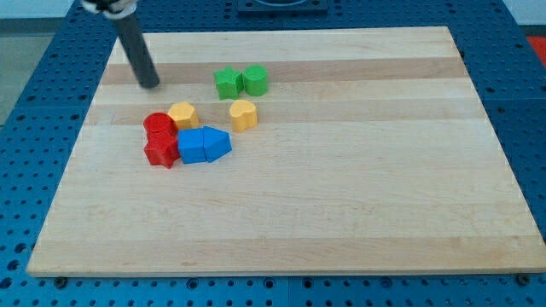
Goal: Separate the green blocks from each other
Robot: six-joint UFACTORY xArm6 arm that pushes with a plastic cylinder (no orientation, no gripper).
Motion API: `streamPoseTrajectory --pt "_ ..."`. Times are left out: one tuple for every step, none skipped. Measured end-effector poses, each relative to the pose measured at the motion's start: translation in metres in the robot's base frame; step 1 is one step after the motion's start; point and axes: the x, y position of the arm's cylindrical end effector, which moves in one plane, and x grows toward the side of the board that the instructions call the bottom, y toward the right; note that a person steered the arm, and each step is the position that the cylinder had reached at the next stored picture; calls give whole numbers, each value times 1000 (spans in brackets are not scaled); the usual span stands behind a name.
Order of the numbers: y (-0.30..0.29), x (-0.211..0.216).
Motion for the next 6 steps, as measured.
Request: streamPoseTrajectory --pt "65 -7" --pt "128 24" --pt "175 60" --pt "204 89" --pt "195 78" --pt "222 32"
